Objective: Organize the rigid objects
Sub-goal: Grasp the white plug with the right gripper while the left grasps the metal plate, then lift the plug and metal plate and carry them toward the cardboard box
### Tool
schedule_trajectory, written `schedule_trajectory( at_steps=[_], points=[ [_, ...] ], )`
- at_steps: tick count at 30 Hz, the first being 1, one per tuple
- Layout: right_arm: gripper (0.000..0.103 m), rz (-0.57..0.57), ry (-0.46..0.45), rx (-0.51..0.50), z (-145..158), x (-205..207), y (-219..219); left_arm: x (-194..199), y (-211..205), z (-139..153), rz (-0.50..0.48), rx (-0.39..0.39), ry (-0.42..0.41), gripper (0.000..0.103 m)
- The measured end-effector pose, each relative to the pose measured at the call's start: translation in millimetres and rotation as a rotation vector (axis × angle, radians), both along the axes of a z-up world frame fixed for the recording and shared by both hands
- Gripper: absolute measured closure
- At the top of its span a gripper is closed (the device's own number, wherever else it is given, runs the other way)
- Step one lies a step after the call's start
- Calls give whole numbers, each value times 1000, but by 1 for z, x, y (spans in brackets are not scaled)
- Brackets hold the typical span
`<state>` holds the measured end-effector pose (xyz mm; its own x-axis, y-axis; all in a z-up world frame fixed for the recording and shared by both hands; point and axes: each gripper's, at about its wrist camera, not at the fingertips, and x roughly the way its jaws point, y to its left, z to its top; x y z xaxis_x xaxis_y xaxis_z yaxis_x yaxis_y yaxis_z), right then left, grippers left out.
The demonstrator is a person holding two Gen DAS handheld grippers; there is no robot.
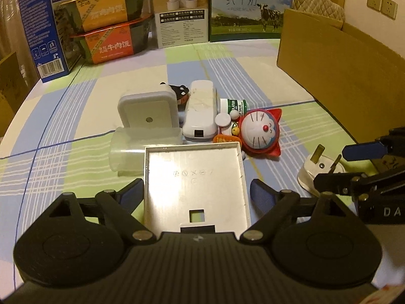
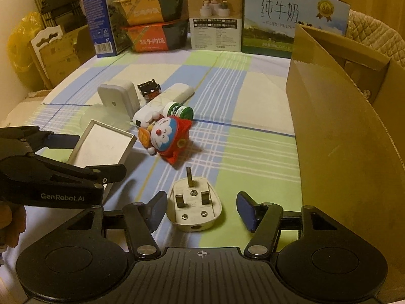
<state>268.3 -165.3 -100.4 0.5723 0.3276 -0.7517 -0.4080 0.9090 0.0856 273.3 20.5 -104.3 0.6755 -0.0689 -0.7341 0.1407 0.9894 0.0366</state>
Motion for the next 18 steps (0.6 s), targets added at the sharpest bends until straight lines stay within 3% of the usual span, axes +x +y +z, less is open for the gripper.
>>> schedule_trajectory(
  at_steps=[9, 18],
  points=[
    [44, 8, 0, 4, -1, 1, 0, -7, 2, 2, -34, 20, 9, 20],
    [42, 57, -20, -5, -2, 0, 1, -12, 15, 15, -7, -24, 4, 20]
  ],
)
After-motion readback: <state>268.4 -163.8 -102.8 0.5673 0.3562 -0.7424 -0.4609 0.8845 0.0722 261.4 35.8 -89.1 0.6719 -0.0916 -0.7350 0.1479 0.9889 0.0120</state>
